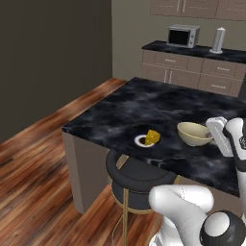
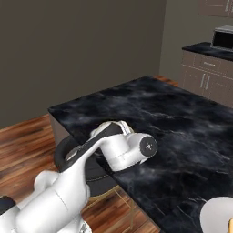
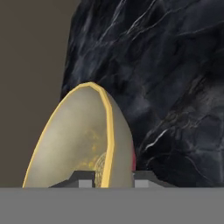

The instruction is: Take the smaller bowl and place it next to the appetizer plate on the dining counter , and place the larger bowl next to the plate with cooked food.

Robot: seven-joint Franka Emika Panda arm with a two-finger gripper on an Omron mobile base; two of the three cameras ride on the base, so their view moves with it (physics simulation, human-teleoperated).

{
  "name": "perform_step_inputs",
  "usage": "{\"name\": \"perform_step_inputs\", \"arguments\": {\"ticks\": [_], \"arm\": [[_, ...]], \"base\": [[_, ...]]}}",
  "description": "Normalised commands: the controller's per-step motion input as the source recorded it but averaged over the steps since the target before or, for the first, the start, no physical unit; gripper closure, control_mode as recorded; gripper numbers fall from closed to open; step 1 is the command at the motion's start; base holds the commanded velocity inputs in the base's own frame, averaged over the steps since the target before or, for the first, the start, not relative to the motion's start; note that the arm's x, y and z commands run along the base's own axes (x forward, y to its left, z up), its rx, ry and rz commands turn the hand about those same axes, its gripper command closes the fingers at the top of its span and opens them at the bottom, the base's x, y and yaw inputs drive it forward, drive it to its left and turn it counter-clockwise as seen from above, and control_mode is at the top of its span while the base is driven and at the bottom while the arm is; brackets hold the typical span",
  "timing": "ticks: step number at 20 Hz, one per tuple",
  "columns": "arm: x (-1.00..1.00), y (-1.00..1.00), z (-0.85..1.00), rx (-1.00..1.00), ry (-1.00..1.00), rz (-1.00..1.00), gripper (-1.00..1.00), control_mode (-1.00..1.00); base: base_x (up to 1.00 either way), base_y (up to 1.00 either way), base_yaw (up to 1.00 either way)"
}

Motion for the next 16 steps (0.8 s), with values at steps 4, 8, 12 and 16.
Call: {"name": "perform_step_inputs", "arguments": {"ticks": [4,8,12,16], "arm": [[0.6,0.06,-0.7,0.01,0.0,0.04,1.0,-1.0],[0.52,0.19,-0.52,0.0,0.0,0.02,1.0,-1.0],[0.46,0.34,-0.25,0.0,0.0,0.01,1.0,-1.0],[0.13,0.32,-0.14,0.0,0.0,0.0,1.0,-1.0]], "base": [[0.0,0.0,0.0],[0.0,0.0,0.0],[0.0,0.0,0.0],[0.0,0.0,0.0]]}}
